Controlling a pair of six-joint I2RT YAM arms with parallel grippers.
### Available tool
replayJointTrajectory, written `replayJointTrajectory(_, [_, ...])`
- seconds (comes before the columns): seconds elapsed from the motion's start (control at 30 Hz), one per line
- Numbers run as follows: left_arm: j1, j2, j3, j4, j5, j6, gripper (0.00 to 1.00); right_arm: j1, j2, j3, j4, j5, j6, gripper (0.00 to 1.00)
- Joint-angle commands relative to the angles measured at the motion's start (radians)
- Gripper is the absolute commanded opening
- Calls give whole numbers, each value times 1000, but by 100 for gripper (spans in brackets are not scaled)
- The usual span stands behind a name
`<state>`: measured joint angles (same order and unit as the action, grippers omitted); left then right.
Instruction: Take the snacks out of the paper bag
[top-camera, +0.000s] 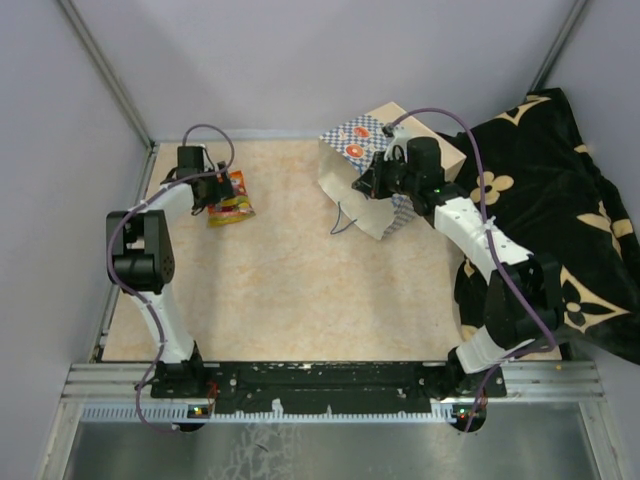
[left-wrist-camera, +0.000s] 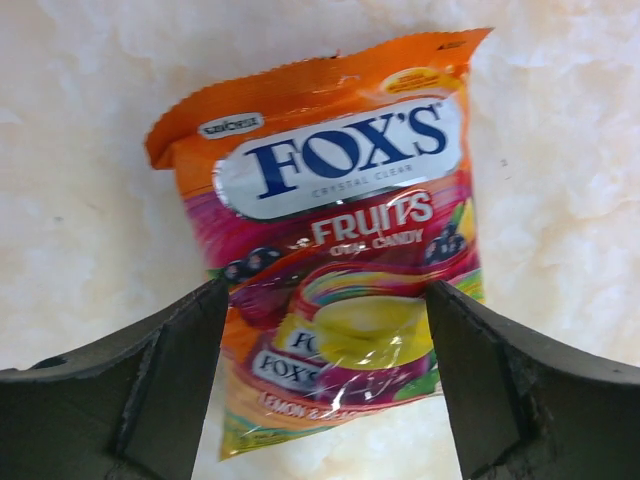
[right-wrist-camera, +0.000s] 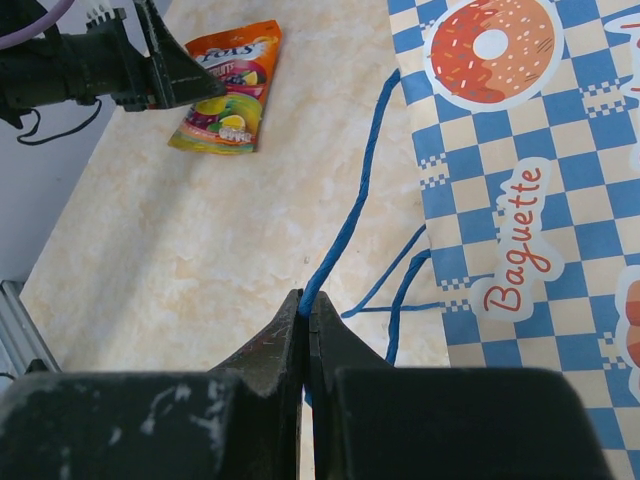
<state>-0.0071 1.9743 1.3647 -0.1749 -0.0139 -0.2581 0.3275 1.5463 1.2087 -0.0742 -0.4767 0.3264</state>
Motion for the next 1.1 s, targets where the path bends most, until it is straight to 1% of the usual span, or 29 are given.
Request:
replayJointTrajectory(0.0, [13, -61, 35, -113, -17, 143, 89, 13, -35, 36, 37, -4, 5, 0])
replayJointTrajectory(0.07, [12, -106, 5, -87, -9, 143, 89, 13, -30, 37, 38, -4, 5, 0])
replayJointTrajectory(0.13, [11, -122, -5, -101, -9, 117, 89, 15, -24, 36, 41, -7, 6, 0])
replayJointTrajectory(0.27, [11, -90, -3, -112, 3, 105, 88, 19, -22, 30, 48, -10, 8, 0])
replayJointTrajectory(0.4, [11, -28, 51, -121, 1, 119, 88, 21, -23, 28, 41, -12, 5, 0])
replayJointTrajectory(0.6, [12, 122, 243, -195, 3, 154, 88, 21, -32, 16, 35, -7, -3, 0])
replayJointTrajectory(0.73, [13, 192, 321, -192, -8, 172, 88, 20, -34, 7, 34, 1, -10, 0])
replayJointTrajectory(0.9, [27, 295, 427, -193, -10, 266, 88, 20, -29, -1, 38, 4, -13, 0])
replayJointTrajectory(1.07, [49, 438, 674, -283, 52, 382, 89, 20, -12, 0, 49, -1, -12, 0])
